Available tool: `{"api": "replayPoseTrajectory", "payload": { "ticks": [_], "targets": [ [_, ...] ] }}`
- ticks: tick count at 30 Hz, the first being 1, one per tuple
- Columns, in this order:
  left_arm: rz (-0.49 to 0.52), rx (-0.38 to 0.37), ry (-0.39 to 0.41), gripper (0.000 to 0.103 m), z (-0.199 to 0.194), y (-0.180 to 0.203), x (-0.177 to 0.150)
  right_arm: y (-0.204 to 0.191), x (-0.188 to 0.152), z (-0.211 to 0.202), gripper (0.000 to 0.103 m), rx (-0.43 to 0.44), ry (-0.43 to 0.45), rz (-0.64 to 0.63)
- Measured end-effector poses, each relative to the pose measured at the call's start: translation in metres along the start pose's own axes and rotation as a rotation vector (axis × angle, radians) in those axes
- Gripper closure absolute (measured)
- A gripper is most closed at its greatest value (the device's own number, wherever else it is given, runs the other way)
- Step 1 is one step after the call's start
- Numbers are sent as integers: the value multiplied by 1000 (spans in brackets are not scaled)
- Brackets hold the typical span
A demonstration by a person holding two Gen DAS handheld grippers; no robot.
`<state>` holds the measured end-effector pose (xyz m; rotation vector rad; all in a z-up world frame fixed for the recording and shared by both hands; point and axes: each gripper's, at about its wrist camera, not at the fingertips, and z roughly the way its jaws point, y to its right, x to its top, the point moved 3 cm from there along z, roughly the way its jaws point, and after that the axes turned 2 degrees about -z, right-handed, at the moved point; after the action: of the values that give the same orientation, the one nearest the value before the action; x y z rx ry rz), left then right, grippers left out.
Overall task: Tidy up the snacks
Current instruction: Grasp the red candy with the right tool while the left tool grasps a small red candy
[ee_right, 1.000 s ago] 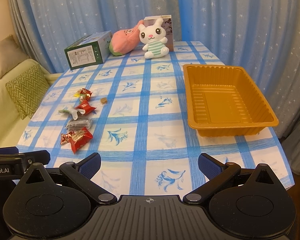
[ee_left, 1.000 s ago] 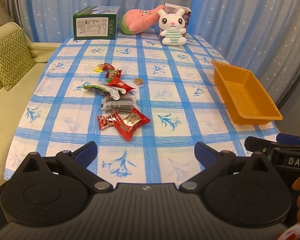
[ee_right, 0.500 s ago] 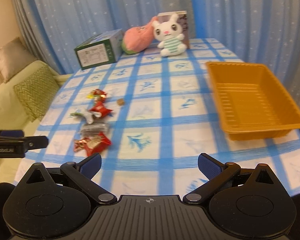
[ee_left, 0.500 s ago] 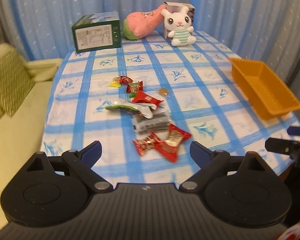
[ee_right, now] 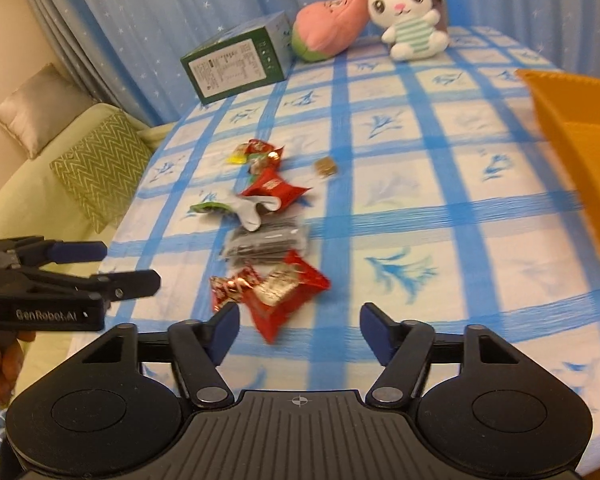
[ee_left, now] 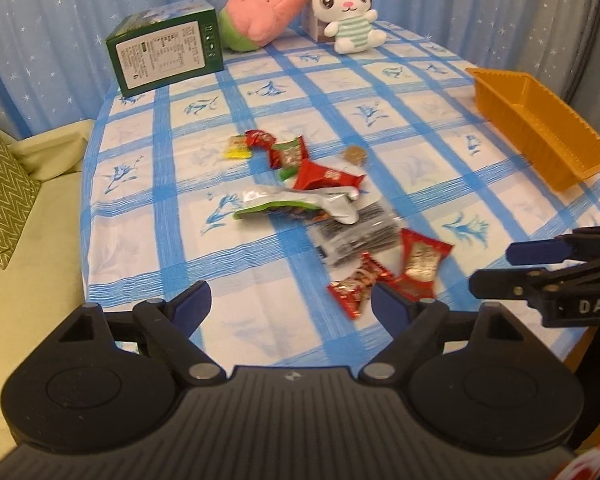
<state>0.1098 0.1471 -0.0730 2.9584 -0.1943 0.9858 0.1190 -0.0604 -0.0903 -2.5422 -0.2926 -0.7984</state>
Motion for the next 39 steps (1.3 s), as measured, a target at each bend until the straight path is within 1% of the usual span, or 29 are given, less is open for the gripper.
{"api": "replayPoseTrajectory", "payload": {
  "ticks": [4,8,12,15,18,21,24,26,28,29,34,39],
  "targets": [
    [0,-13,-4,20,9,-10,-1,-8,5,25,42,2,-2,47],
    [-3,-24,2,20,14,-16,0,-11,8,42,47,-14,2,80],
    [-15,-37,3,20,18,-20,-1,-11,10,55,51,-58,3,89],
    [-10,-57,3,20,21,-19,-2,-10,10,61,55,-84,-9,48],
    [11,-82,6,20,23,-17,-1,-10,10,62,61,-128,-13,-55],
    [52,-126,6,20,27,-10,2,-3,8,62,73,-154,-28,-107],
    [118,-172,-8,20,33,0,2,3,6,58,73,-166,-26,-135],
    [170,-202,-14,23,39,9,2,6,5,56,73,-167,-25,-145],
    [218,-223,-23,32,45,17,2,9,4,55,73,-162,-31,-149],
    [242,-230,-29,35,48,21,2,11,3,55,73,-161,-32,-147],
    [325,-244,-67,64,65,37,0,18,4,52,73,-167,-31,-142],
    [360,-243,-83,68,76,47,1,22,5,52,73,-166,-28,-145]
  ]
}}
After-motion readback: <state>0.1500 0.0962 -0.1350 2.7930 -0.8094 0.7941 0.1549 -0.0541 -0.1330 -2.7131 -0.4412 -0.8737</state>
